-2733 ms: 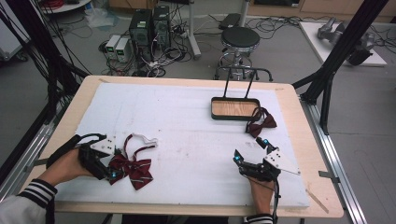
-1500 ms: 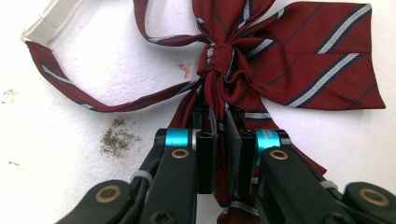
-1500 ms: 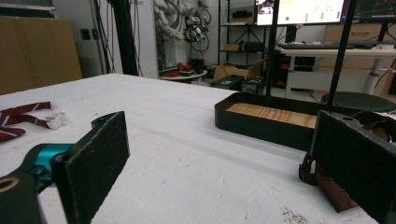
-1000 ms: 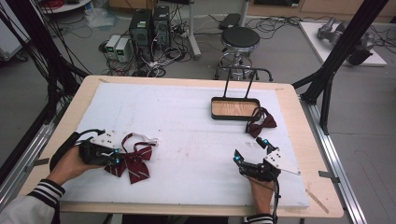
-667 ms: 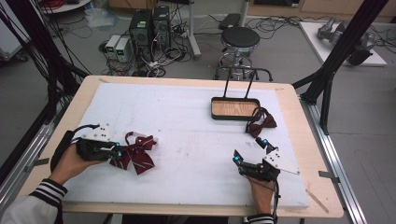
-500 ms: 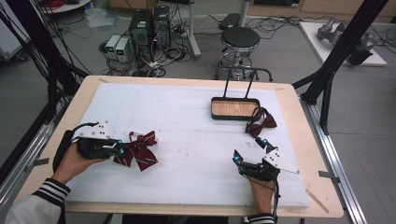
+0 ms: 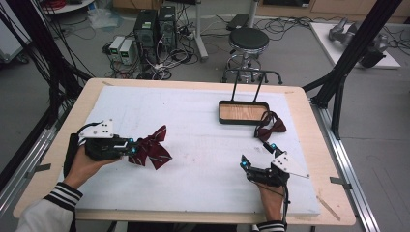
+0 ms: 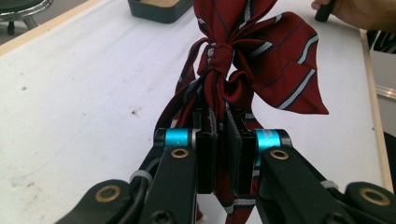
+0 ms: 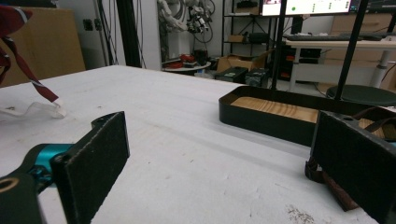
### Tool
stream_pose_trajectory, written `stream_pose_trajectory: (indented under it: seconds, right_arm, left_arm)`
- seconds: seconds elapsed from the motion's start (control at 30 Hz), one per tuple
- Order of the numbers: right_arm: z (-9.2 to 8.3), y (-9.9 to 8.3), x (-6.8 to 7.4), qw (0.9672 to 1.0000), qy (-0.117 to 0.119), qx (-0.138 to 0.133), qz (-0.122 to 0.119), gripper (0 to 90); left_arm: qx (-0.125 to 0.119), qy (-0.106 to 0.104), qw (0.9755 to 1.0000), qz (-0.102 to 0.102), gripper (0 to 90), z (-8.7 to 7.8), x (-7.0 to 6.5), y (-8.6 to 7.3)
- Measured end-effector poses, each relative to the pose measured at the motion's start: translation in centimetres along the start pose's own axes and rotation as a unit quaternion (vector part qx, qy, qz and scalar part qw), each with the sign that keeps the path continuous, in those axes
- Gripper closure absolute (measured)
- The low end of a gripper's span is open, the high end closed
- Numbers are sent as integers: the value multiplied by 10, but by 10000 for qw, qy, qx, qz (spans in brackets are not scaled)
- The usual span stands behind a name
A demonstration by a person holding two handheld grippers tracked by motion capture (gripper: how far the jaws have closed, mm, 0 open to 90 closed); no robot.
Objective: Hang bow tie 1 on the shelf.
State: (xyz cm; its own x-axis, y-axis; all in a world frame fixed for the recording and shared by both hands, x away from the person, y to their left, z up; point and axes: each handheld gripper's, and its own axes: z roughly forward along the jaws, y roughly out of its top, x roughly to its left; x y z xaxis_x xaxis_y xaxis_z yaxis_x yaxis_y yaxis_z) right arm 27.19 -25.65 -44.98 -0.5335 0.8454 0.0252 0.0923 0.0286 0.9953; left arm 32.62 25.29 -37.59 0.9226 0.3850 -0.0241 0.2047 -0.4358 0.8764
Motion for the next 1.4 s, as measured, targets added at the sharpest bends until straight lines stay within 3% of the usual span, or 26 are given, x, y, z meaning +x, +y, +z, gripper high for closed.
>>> stream_pose_trajectory:
  seconds: [0.17,0.27,0.3,0.37,0.6,0.67,0.7,0.8,0.83,0.93,1.0,1.07,1.17,1.2,1.27,1.4]
  right_arm:
    - [1,8,1,9999,144,-17,68,37]
    - [4,17,3,9989,440,-94,103,37]
    - [4,17,3,9989,440,-94,103,37]
    - [8,26,7,9971,746,-111,126,37]
    - [17,45,15,9921,1255,-39,51,37]
    - [22,50,17,9895,1448,-33,-12,37]
    - [26,56,21,9864,1641,24,-6,37]
    - [30,60,23,9840,1783,25,-42,37]
    - [33,64,27,9814,1918,58,-54,37]
    - [37,68,31,9791,2033,69,-71,37]
    - [43,74,36,9747,2227,95,-151,37]
    - [44,76,39,9734,2281,129,-170,37]
    - [51,82,45,9685,2466,181,-291,37]
    - [56,85,50,9647,2597,265,-358,38]
    - [58,88,53,9629,2649,305,-402,38]
    - [69,97,61,9561,2865,361,-505,38]
  left_arm:
    - [-124,-57,9999,31,830,5,-1,5]
    - [-204,-121,9997,42,830,8,-3,8]
    - [-226,-135,9996,49,830,9,-3,9]
    - [-261,-173,9995,49,829,12,-4,12]
    - [-369,-280,9989,112,830,24,-8,22]
    - [-391,-323,9986,138,830,27,-10,26]
    - [-404,-340,9985,140,830,29,-11,28]
    - [-427,-384,9982,165,830,33,-12,32]
    - [-422,-393,9982,189,829,34,-12,33]
    - [-431,-420,9980,198,830,38,-14,36]
    - [-420,-429,9980,202,830,40,-14,37]
    - [-408,-450,9979,217,829,42,-15,39]
    - [-439,-498,9976,202,830,45,-17,41]
    - [-460,-544,9973,194,829,46,-17,42]
    - [-480,-579,9970,178,829,47,-18,44]
    - [-516,-655,9964,169,829,50,-20,47]
